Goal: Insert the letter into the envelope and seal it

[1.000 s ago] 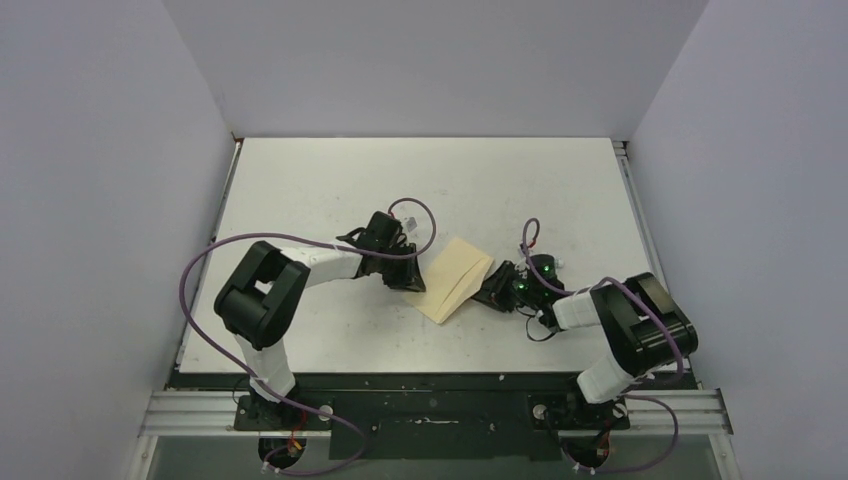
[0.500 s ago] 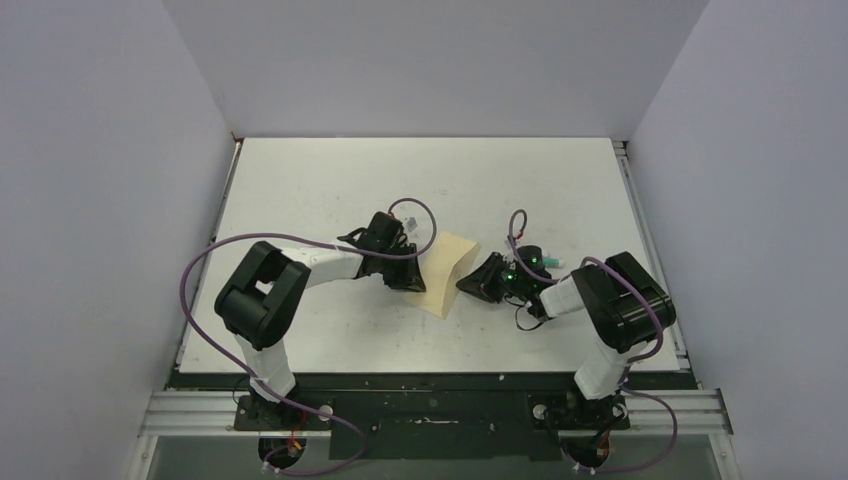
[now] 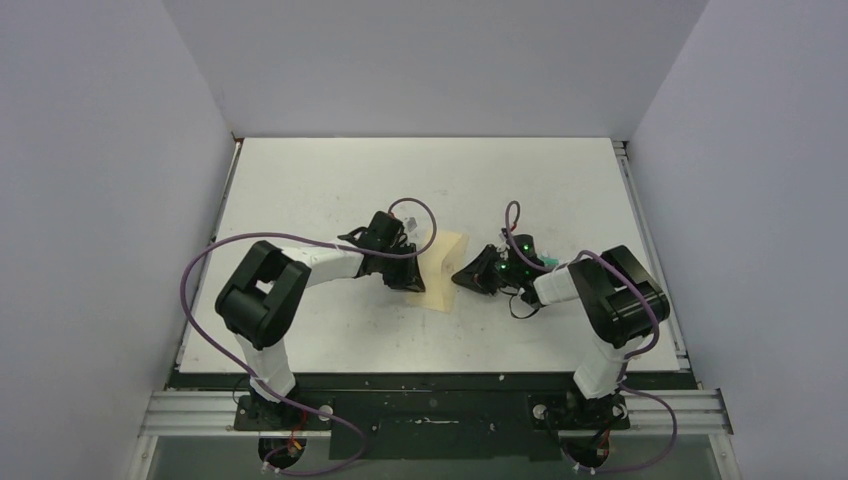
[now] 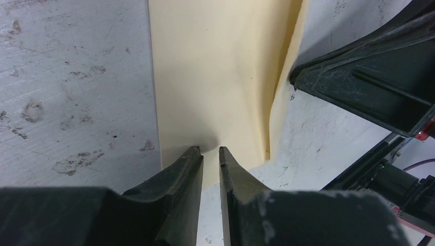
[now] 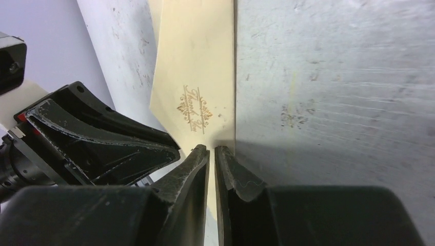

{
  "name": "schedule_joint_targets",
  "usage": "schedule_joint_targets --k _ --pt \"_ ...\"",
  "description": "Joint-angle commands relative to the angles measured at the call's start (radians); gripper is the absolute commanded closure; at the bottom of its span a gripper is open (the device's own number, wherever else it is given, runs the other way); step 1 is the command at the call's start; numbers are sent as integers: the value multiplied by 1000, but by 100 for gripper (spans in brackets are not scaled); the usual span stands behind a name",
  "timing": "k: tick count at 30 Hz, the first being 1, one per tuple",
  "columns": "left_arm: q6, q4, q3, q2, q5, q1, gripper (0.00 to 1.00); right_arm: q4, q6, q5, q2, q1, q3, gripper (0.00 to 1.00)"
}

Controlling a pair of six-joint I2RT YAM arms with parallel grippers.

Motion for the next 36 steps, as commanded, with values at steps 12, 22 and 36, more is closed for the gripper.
schedule_joint_targets --k 12,22,36 --pt "5 -66 16 63 -43 -17 82 -189 -50 17 67 48 97 86" --pt "-243 467 -68 -56 274 67 82 -606 -259 321 22 145 232 86" --pt "-382 747 -8 119 219 72 81 -730 -470 547 15 253 287 87"
